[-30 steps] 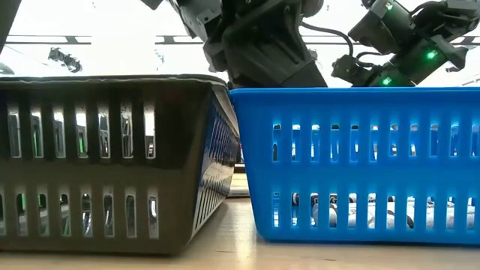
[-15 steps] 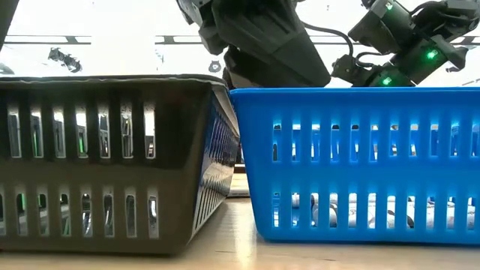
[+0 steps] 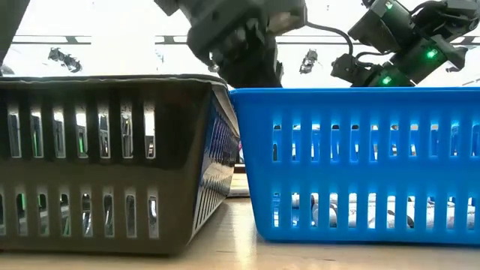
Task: Sort crayons
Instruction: Put the red crayon into the right blue bin
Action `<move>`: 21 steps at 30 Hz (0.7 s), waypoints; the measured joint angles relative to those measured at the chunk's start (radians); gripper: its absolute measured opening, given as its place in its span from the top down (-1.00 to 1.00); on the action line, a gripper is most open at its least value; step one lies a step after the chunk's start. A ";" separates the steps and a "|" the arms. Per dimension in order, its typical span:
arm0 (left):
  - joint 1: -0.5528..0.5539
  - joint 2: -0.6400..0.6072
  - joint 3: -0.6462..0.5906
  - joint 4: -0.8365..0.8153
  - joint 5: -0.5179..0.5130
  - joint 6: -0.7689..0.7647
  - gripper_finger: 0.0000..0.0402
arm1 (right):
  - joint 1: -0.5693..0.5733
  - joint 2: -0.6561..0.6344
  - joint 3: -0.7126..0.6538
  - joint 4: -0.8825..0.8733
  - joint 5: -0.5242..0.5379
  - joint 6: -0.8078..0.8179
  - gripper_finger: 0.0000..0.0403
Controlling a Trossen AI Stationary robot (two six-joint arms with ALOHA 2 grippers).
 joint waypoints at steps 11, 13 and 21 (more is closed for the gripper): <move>0.112 0.093 -0.001 -0.050 0.000 0.335 0.33 | -0.001 0.000 -0.001 0.002 -0.001 -0.004 0.40; 0.118 0.104 -0.001 -0.043 0.004 0.385 0.33 | 0.000 0.000 -0.001 0.000 -0.003 -0.004 0.40; 0.135 0.107 -0.001 -0.027 0.014 0.494 0.33 | -0.001 0.000 -0.001 -0.005 -0.003 -0.007 0.40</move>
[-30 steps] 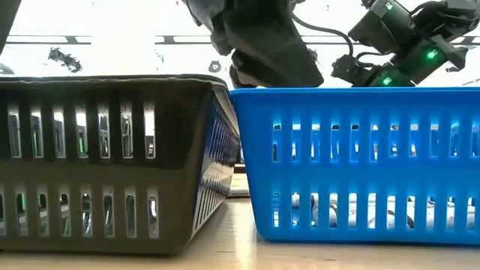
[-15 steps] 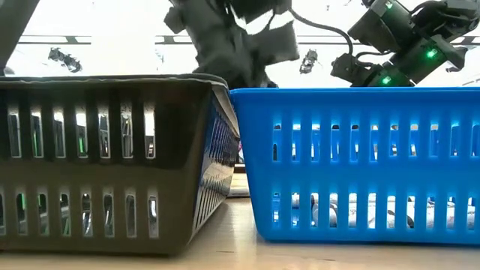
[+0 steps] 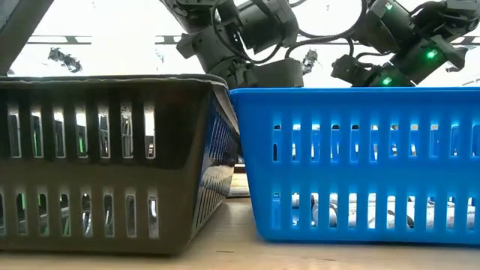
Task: Sort crayons
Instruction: Put the red crayon into the right blue bin
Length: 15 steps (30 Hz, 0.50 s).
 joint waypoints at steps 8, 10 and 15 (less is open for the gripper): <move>0.036 0.026 0.002 0.007 0.107 -0.004 0.33 | 0.001 0.000 0.000 -0.002 -0.013 -0.001 0.40; 0.039 0.026 0.002 -0.003 0.111 -0.003 0.33 | 0.001 0.000 0.000 -0.004 -0.013 -0.001 0.40; 0.038 0.024 0.004 -0.046 0.123 -0.002 0.36 | 0.001 0.000 0.000 -0.001 -0.013 -0.001 0.40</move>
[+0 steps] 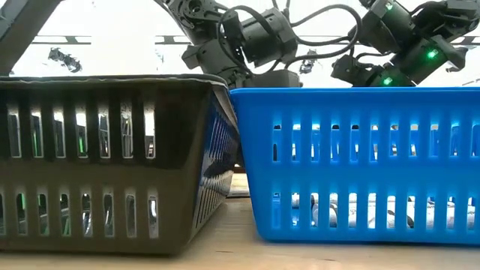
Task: Sort crayons
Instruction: Put the red crayon into the right blue bin
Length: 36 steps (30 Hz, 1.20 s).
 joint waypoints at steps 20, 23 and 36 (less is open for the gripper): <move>-0.019 -0.025 -0.003 -0.108 -0.007 -0.045 0.93 | 0.000 0.000 0.001 0.001 -0.032 0.000 0.40; -0.034 -0.056 -0.010 -0.162 -0.016 -0.084 0.93 | 0.000 0.000 0.003 0.000 -0.032 0.000 0.40; -0.073 -0.193 -0.004 -0.282 -0.121 -0.350 0.93 | 0.064 -0.014 0.002 0.122 -0.147 -0.125 0.40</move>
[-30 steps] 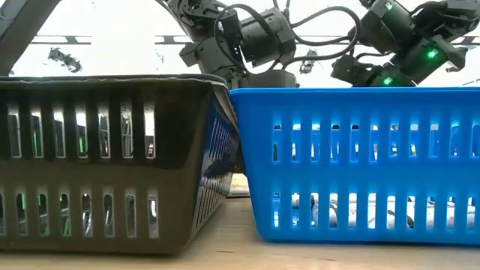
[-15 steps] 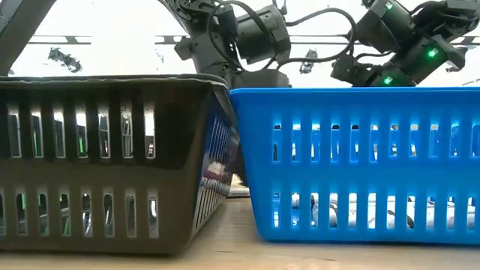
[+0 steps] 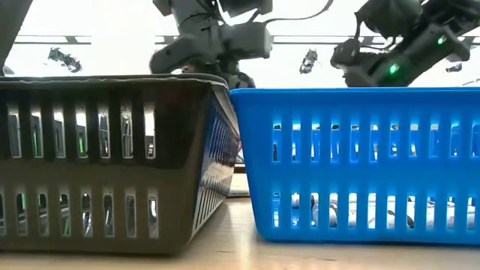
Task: Sort crayons
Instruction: Put the red crayon into the right blue bin
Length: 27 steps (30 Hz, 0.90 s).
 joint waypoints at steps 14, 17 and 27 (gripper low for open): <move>0.006 -0.008 0.000 0.068 -0.161 -0.153 0.93 | 0.140 -0.015 -0.001 0.222 -0.023 -0.278 0.33; 0.006 -0.010 0.001 0.125 -0.161 -0.153 0.93 | 0.152 -0.016 -0.001 0.254 -0.031 -0.294 0.29; 0.008 -0.016 0.001 0.253 -0.161 -0.139 0.93 | 0.156 -0.016 -0.001 0.222 -0.035 -0.319 0.24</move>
